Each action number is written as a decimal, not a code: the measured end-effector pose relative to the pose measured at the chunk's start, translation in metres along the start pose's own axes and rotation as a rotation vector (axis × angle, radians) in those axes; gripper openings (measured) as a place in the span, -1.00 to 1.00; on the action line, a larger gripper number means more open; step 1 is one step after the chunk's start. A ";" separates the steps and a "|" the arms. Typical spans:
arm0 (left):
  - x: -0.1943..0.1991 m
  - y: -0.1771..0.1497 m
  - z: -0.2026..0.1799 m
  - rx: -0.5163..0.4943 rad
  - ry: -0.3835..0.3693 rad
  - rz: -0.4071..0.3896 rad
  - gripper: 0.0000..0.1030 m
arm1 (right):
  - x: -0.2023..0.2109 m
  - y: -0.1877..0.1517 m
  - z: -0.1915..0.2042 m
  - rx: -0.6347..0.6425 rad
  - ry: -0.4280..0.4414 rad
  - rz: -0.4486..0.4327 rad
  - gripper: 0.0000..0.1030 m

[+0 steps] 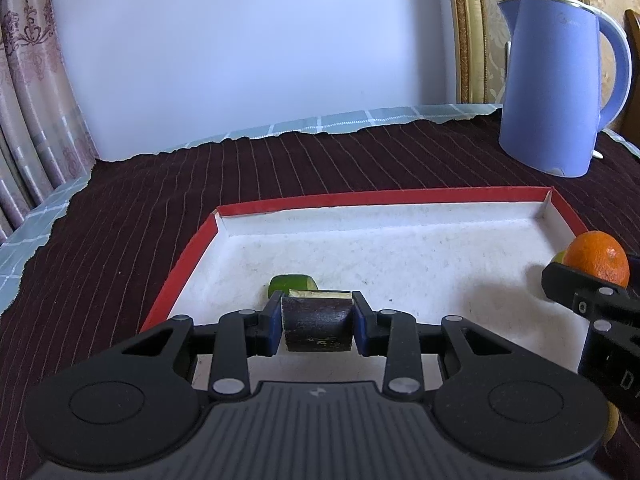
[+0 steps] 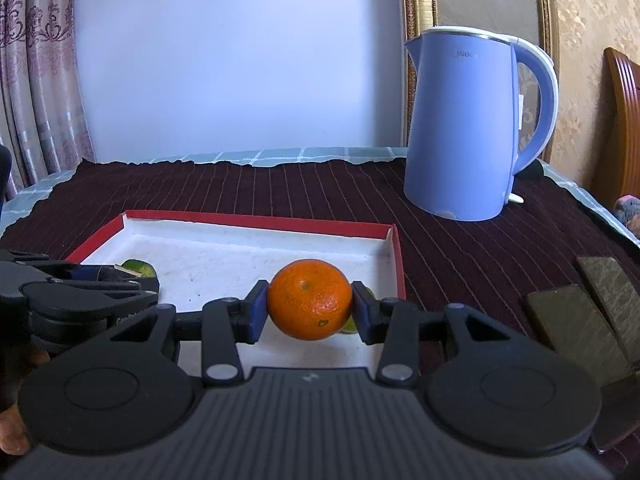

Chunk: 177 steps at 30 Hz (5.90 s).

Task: Organize fruits
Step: 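Carry the wooden piece and orange over the tray with both tools, then open the left tool to drop the wooden piece while the right tool releases the orange, then withdraw both open tools from the tray toward the fruits beside it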

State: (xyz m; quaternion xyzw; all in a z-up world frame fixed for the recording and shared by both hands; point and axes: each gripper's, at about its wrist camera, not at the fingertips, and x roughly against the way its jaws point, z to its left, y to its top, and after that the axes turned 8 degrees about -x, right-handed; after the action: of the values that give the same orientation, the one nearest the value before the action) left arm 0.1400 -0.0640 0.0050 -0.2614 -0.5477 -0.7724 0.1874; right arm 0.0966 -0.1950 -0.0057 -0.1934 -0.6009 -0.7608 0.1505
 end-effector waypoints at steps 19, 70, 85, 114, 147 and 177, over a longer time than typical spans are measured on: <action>-0.008 0.009 -0.002 -0.014 0.014 -0.019 -0.35 | -0.010 0.007 0.000 0.015 -0.011 -0.011 -0.21; -0.033 0.028 -0.025 -0.050 0.015 -0.059 -0.34 | -0.046 0.016 -0.009 -0.028 -0.032 0.004 -0.21; -0.034 0.026 -0.026 -0.057 0.029 -0.056 -0.28 | -0.049 0.013 -0.010 -0.024 -0.027 0.007 -0.20; -0.007 0.010 -0.009 -0.013 0.029 -0.032 0.06 | -0.033 0.002 -0.014 -0.052 -0.028 -0.015 0.19; 0.035 -0.028 0.014 0.065 0.021 -0.020 0.34 | 0.017 -0.025 0.003 -0.005 -0.010 -0.054 0.54; 0.051 -0.055 0.031 0.141 0.038 -0.013 0.74 | 0.050 -0.047 0.007 0.007 -0.019 -0.044 1.00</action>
State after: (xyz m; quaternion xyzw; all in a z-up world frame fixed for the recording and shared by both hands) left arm 0.0739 -0.0167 0.0029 -0.2295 -0.5989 -0.7378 0.2106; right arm 0.0316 -0.1774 -0.0210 -0.1867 -0.6089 -0.7602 0.1287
